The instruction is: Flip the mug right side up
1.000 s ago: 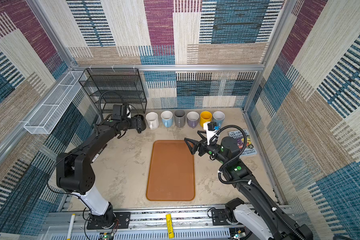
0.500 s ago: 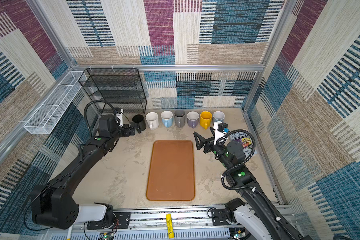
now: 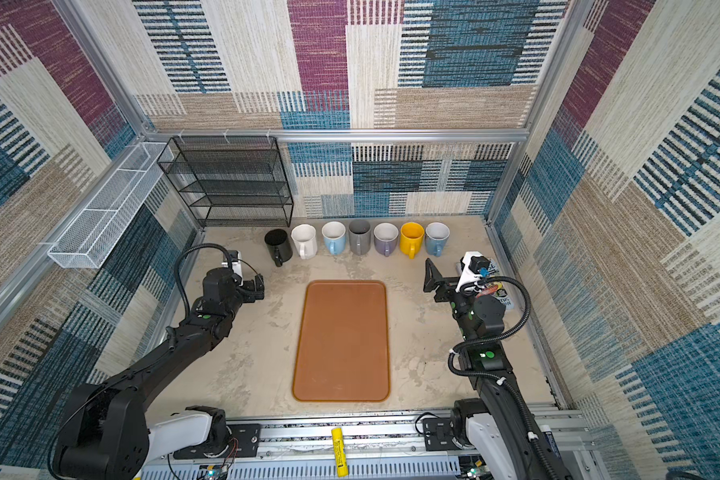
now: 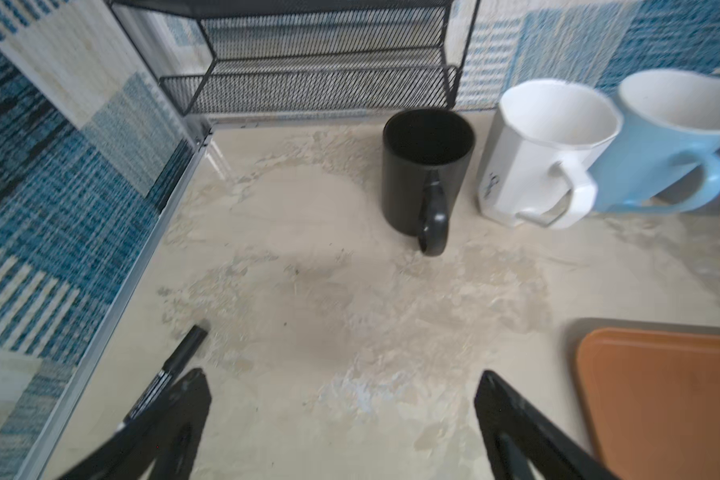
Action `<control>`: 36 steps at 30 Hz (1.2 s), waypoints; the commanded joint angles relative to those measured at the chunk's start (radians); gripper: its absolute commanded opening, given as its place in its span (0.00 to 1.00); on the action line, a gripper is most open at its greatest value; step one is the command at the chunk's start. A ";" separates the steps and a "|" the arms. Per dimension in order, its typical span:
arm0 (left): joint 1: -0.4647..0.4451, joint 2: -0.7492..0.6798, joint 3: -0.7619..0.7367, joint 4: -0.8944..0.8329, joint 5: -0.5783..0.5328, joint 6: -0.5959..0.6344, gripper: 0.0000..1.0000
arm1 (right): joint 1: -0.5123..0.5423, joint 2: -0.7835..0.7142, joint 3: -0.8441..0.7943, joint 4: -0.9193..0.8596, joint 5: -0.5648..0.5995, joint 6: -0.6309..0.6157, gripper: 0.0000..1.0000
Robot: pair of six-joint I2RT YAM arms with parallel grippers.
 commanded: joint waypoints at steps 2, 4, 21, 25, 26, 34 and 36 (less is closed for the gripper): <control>0.028 -0.004 -0.102 0.249 -0.098 0.032 1.00 | -0.091 0.038 -0.060 0.192 -0.072 0.037 1.00; 0.058 0.010 -0.147 0.306 -0.079 0.032 1.00 | -0.123 0.076 -0.093 0.259 -0.078 0.036 1.00; 0.177 0.218 -0.228 0.597 0.049 -0.072 1.00 | -0.149 0.531 -0.195 0.758 -0.044 -0.115 1.00; 0.178 0.306 -0.202 0.631 0.148 -0.026 1.00 | -0.150 0.517 -0.195 0.726 -0.074 -0.135 1.00; 0.177 0.324 -0.194 0.648 0.188 -0.005 1.00 | -0.150 0.513 -0.196 0.719 -0.076 -0.136 1.00; 0.184 0.308 -0.217 0.668 0.180 -0.022 1.00 | -0.151 0.573 -0.253 0.790 -0.056 -0.123 1.00; 0.181 0.299 -0.251 0.717 0.134 -0.037 1.00 | -0.150 0.625 -0.262 0.835 -0.040 -0.119 1.00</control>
